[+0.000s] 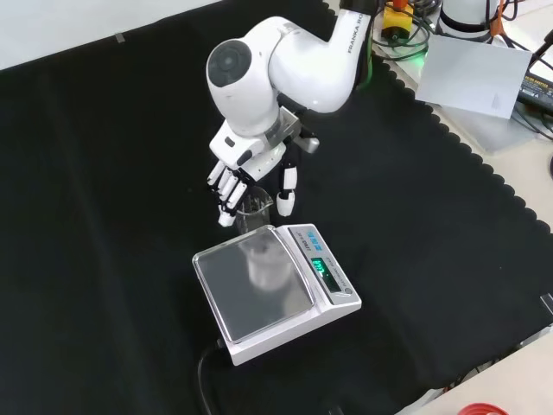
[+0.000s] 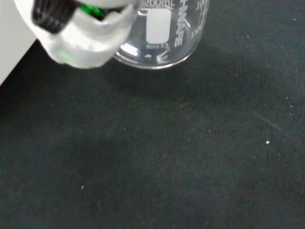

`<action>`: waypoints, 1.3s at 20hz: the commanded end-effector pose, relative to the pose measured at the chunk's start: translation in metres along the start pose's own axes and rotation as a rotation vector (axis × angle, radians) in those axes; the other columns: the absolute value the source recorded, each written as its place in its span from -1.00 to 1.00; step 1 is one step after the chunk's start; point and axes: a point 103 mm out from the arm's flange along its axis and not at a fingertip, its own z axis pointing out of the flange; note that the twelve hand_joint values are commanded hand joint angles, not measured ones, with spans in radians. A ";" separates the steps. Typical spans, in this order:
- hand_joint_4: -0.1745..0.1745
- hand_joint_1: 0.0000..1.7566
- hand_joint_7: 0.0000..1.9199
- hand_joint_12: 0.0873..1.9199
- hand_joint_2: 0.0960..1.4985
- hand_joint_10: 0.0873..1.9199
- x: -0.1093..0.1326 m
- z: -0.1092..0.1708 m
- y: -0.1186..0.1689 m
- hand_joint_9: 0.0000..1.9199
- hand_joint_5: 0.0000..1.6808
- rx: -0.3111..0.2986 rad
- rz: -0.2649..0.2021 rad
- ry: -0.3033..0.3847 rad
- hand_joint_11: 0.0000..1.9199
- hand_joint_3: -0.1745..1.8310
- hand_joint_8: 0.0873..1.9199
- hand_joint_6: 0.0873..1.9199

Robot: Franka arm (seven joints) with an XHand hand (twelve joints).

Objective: Pick up the beaker.

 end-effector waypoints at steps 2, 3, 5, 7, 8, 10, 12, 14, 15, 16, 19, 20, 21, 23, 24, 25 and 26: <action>0.55 0.13 -0.18 0.29 -0.26 -0.43 0.006 0.005 0.003 0.07 -0.23 -0.129 0.055 -0.015 -0.23 -0.19 -0.10 -0.05; 0.56 0.14 -0.12 0.26 -0.26 -0.45 0.006 0.005 0.003 0.13 -0.17 -0.144 0.061 -0.013 -0.18 -0.18 -0.08 -0.02; 0.85 0.18 0.01 0.20 -0.01 -0.50 0.005 0.005 0.008 0.25 0.12 -0.169 0.070 0.000 -0.06 -0.36 -0.07 -0.06; 0.97 0.21 0.09 0.15 0.11 -0.56 0.005 0.006 0.010 0.33 0.26 -0.176 0.072 0.002 0.01 -0.49 -0.08 -0.14; 0.99 0.22 0.12 0.13 0.13 -0.59 0.005 0.006 0.011 0.36 0.30 -0.178 0.073 0.003 0.04 -0.51 -0.10 -0.18; 0.81 0.25 0.19 0.06 0.11 -0.66 0.004 0.002 0.011 0.43 0.36 -0.181 0.074 0.009 0.13 -0.51 -0.12 -0.24; 0.74 0.25 0.21 0.04 0.11 -0.67 0.003 -0.004 0.010 0.44 0.37 -0.186 0.074 0.010 0.15 -0.51 -0.13 -0.25; 0.67 0.26 0.21 0.03 0.10 -0.68 0.001 -0.016 0.008 0.45 0.37 -0.194 0.073 0.001 0.16 -0.50 -0.13 -0.26; 0.64 0.26 0.22 0.03 0.09 -0.68 -0.001 -0.024 0.007 0.46 0.38 -0.199 0.075 -0.004 0.17 -0.49 -0.13 -0.26; 0.63 0.26 0.22 0.02 0.09 -0.69 -0.003 -0.032 0.006 0.46 0.38 -0.205 0.079 -0.007 0.17 -0.49 -0.13 -0.26; 0.61 0.26 0.22 0.02 0.09 -0.69 -0.008 -0.057 0.003 0.46 0.38 -0.231 0.089 -0.028 0.18 -0.49 -0.13 -0.26; 0.61 0.26 0.22 0.02 0.09 -0.69 -0.009 -0.064 0.003 0.47 0.38 -0.240 0.091 -0.035 0.18 -0.49 -0.13 -0.26; 0.59 0.26 0.22 0.01 0.08 -0.69 -0.009 -0.071 0.002 0.47 0.38 -0.248 0.093 -0.038 0.19 -0.48 -0.13 -0.26; 0.57 0.27 0.22 0.00 0.07 -0.70 -0.009 -0.085 0.001 0.48 0.39 -0.259 0.093 -0.047 0.20 -0.47 -0.13 -0.27; 0.52 0.27 0.22 -0.01 0.06 -0.71 -0.008 -0.092 0.001 0.48 0.39 -0.263 0.089 -0.053 0.21 -0.46 -0.13 -0.27; 0.49 0.27 0.22 -0.02 0.06 -0.71 -0.007 -0.097 0.001 0.48 0.39 -0.265 0.085 -0.058 0.22 -0.46 -0.13 -0.27; 0.47 0.27 0.22 -0.02 0.06 -0.71 -0.006 -0.101 0.001 0.49 0.39 -0.266 0.083 -0.060 0.23 -0.45 -0.13 -0.27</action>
